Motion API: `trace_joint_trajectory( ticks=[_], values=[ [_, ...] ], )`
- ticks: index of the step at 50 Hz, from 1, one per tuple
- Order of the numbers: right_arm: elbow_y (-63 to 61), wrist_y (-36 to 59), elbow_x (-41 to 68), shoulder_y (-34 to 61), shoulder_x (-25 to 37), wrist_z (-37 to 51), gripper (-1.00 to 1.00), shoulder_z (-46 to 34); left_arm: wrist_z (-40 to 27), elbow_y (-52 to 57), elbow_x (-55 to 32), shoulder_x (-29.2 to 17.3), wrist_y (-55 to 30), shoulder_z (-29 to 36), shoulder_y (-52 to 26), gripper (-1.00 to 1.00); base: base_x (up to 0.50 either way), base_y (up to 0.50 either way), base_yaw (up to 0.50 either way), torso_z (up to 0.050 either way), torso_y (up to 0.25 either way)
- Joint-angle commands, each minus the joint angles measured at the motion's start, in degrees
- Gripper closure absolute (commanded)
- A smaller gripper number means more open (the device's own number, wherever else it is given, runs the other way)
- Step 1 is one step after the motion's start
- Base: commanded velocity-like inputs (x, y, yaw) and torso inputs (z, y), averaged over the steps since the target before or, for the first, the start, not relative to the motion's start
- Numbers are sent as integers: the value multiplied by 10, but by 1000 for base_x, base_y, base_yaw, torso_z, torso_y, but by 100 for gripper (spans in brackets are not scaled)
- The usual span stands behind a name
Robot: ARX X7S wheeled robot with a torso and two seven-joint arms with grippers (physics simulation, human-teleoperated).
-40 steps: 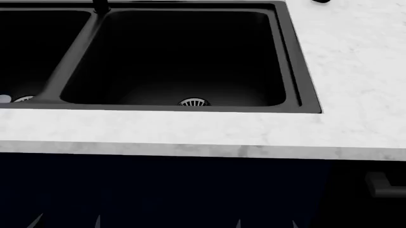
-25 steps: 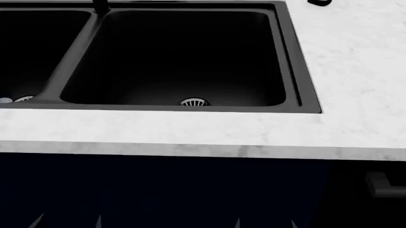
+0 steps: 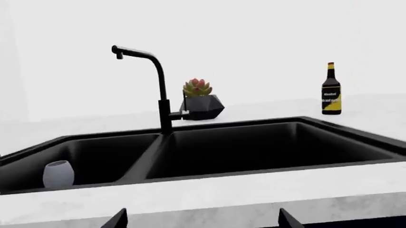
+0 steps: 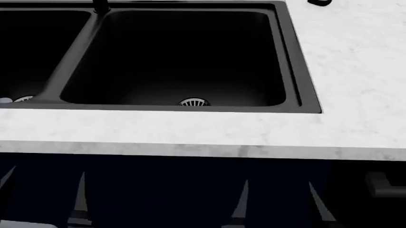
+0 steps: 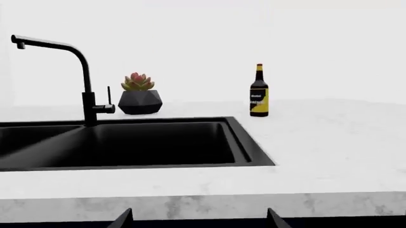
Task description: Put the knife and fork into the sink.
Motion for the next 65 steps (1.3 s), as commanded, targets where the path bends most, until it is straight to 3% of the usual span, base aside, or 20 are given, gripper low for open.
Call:
trace_joint_trajectory(
  ticks=[1, 8, 14, 17, 30, 41, 52, 65],
  values=[
    [-100, 62, 35, 27, 17, 8, -100, 6, 1, 92, -18, -5, -155, 3, -54, -100, 0, 0, 0, 0, 0],
    [-156, 224, 62, 97, 34, 30, -100, 13, -21, 147, -52, 5, -339, -34, -136, -100, 0, 0, 0, 0, 0],
    [-189, 317, 90, 160, 36, 48, -100, 29, -26, 160, -70, 4, -445, -45, -192, -100, 0, 0, 0, 0, 0],
    [-187, 344, 98, 187, 39, 51, -100, 33, -10, 150, -101, 15, -461, -75, -220, -100, 0, 0, 0, 0, 0],
    [-129, 436, 91, 298, 39, 80, -100, 8, -16, 49, -78, -11, -439, -41, -316, -100, 0, 0, 0, 0, 0],
    [-113, 471, 105, 358, 47, 73, -100, 7, -2, 37, -91, -28, -504, -24, -394, -100, 0, 0, 0, 0, 0],
    [-101, 479, 103, 385, 50, 92, -100, 34, -1, 51, -99, -39, -515, -40, -401, -100, 0, 0, 0, 0, 0],
    [-155, 564, 82, 411, 96, 131, -100, 48, -2, 46, -108, -38, -507, -53, -399, -100, 0, 0, 0, 0, 0]
  ],
)
